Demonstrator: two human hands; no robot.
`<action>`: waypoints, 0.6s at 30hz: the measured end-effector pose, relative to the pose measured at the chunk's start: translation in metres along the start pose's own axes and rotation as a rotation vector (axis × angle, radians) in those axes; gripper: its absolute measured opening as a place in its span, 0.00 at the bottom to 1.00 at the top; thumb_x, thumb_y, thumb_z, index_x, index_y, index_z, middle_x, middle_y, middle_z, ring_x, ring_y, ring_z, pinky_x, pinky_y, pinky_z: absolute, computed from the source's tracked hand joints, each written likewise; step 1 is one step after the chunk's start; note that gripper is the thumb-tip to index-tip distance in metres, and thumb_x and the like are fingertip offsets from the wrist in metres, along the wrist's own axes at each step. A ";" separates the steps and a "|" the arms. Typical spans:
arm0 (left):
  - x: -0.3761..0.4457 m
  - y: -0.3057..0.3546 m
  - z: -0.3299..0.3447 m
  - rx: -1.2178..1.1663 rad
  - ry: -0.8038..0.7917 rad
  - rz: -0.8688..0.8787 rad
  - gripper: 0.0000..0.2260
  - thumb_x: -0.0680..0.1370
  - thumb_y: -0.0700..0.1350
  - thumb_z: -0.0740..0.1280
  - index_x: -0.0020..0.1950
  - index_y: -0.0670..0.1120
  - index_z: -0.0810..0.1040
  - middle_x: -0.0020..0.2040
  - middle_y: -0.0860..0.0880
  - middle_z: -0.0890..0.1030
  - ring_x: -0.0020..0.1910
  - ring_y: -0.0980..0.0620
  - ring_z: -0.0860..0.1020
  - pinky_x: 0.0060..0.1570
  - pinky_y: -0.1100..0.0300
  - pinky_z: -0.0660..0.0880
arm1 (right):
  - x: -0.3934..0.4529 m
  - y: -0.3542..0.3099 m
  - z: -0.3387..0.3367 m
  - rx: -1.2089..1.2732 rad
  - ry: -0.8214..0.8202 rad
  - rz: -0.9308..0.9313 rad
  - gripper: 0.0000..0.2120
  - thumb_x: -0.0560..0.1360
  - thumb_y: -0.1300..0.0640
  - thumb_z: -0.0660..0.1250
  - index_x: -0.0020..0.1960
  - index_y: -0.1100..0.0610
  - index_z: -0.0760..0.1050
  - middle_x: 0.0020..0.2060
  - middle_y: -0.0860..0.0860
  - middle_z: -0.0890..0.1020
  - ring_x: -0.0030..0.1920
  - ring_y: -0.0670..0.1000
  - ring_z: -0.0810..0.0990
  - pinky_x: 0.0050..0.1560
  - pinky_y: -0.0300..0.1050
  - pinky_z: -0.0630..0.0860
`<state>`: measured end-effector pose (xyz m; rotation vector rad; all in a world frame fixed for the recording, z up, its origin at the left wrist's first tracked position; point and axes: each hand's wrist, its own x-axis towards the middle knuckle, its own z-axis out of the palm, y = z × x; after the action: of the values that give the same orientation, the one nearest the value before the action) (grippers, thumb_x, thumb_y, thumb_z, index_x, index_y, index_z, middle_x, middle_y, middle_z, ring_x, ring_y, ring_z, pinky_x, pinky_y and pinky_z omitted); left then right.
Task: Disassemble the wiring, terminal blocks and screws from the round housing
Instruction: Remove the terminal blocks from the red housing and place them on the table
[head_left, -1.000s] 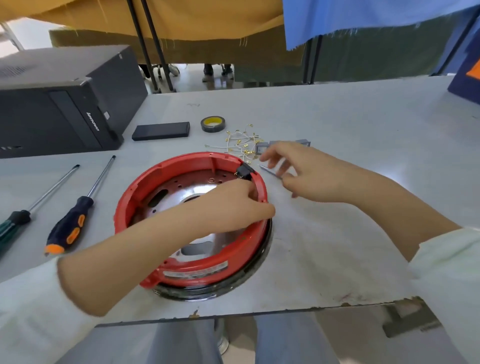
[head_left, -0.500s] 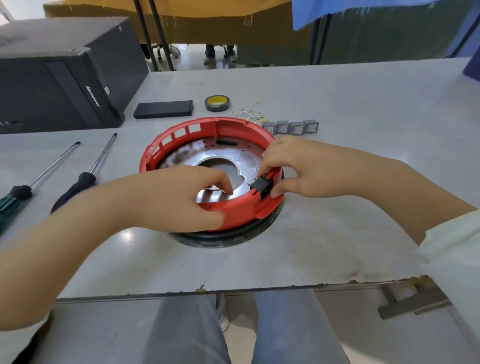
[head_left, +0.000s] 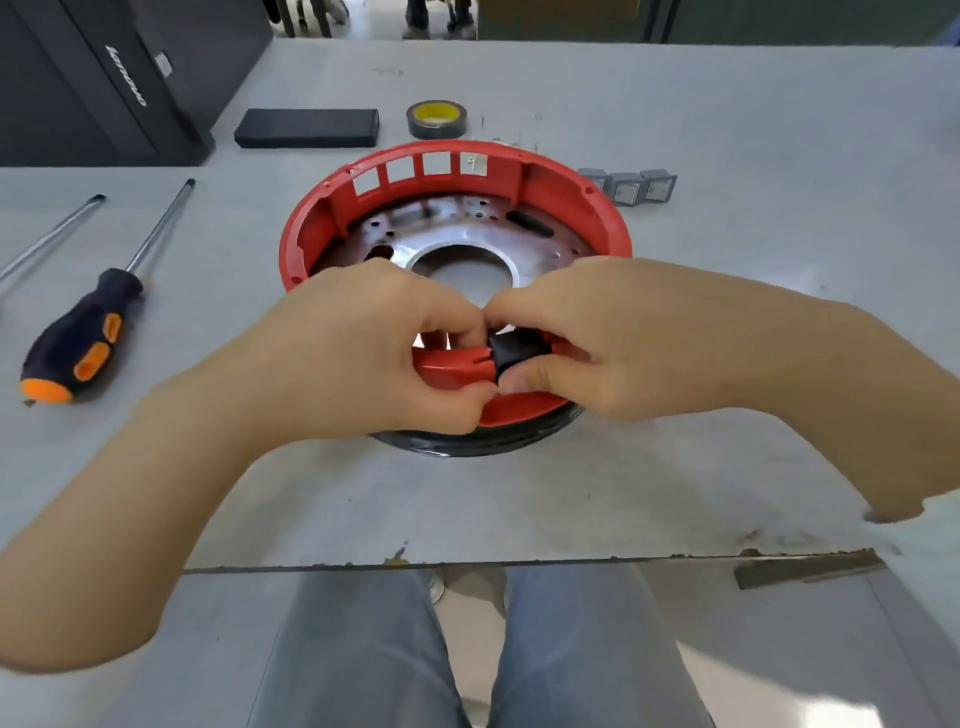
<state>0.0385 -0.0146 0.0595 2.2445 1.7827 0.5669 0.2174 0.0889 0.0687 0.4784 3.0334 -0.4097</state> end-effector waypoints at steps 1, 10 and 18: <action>-0.002 0.000 0.001 0.048 0.031 -0.002 0.13 0.64 0.62 0.62 0.33 0.54 0.76 0.25 0.51 0.72 0.29 0.49 0.71 0.26 0.53 0.70 | 0.001 0.000 0.003 -0.037 0.009 -0.010 0.14 0.76 0.37 0.51 0.53 0.43 0.68 0.34 0.45 0.77 0.35 0.45 0.74 0.40 0.53 0.74; -0.003 -0.002 0.011 0.135 0.142 0.084 0.21 0.67 0.71 0.62 0.33 0.53 0.76 0.23 0.54 0.69 0.23 0.53 0.68 0.23 0.51 0.68 | 0.000 0.008 0.016 -0.204 0.160 -0.130 0.24 0.78 0.40 0.44 0.54 0.55 0.72 0.31 0.51 0.75 0.31 0.55 0.72 0.34 0.56 0.72; -0.003 -0.002 0.014 0.138 0.196 0.121 0.19 0.72 0.65 0.65 0.32 0.51 0.76 0.24 0.53 0.69 0.24 0.50 0.67 0.22 0.50 0.67 | -0.002 0.011 0.029 -0.216 0.372 -0.212 0.23 0.80 0.47 0.51 0.51 0.63 0.78 0.31 0.54 0.76 0.30 0.58 0.74 0.30 0.53 0.71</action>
<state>0.0423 -0.0166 0.0458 2.4792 1.8358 0.7311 0.2224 0.0904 0.0379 0.2429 3.4470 0.0082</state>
